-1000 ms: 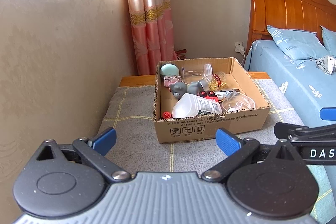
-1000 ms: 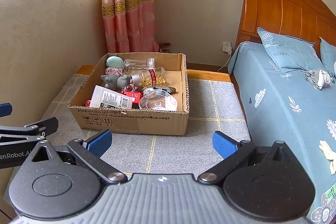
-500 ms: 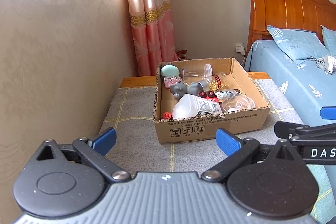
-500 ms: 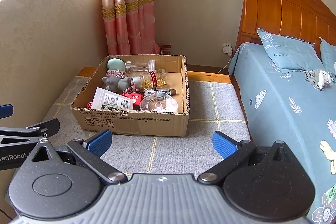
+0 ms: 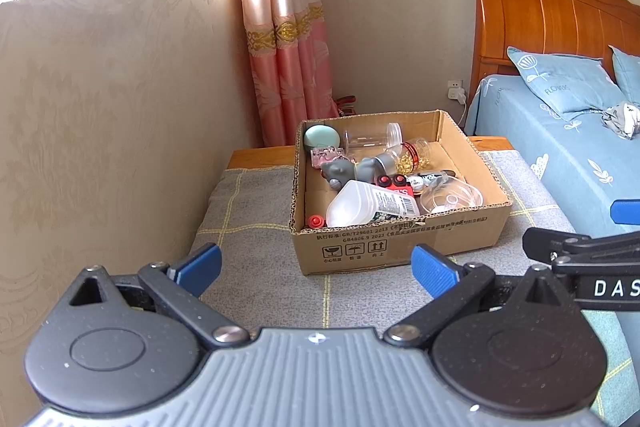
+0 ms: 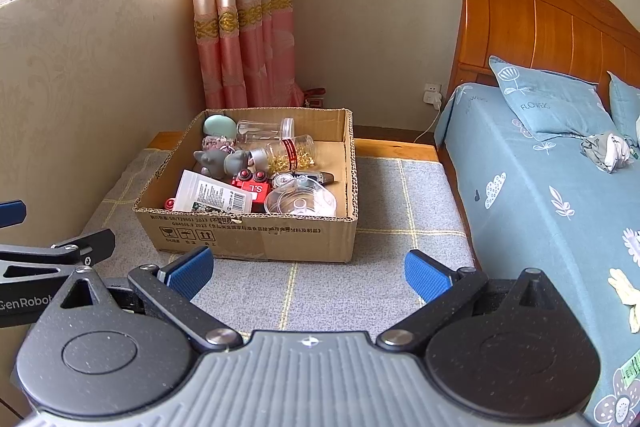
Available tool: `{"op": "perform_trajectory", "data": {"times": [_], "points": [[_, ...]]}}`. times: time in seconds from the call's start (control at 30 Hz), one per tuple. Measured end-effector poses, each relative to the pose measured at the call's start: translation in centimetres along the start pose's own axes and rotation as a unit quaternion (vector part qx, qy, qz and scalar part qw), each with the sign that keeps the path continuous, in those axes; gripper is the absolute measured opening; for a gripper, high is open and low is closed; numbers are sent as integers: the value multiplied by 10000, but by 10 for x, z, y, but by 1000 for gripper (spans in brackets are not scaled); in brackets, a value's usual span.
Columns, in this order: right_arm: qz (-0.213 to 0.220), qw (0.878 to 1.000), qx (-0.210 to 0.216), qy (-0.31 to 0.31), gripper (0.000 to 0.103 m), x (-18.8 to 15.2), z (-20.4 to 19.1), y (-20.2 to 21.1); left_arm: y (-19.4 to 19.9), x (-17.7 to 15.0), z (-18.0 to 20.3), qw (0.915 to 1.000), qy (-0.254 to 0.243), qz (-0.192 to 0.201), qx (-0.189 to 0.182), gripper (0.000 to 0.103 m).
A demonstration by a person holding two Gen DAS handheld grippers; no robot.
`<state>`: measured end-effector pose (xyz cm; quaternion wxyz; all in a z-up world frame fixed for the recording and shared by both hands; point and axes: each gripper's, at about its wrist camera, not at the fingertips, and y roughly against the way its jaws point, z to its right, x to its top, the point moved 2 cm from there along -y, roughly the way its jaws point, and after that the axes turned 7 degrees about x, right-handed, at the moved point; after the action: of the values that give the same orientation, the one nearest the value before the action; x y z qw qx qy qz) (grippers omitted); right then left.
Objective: Organize rigid objects
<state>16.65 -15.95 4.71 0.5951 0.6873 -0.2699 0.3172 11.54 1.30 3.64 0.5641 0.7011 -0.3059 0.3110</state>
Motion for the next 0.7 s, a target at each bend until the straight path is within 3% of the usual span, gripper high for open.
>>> {"op": "perform_trajectory", "data": {"times": [0.7], "points": [[44,10000,-8,18,103,1,0,3,1,1,0,10000,-14,35,-3,101]]}}
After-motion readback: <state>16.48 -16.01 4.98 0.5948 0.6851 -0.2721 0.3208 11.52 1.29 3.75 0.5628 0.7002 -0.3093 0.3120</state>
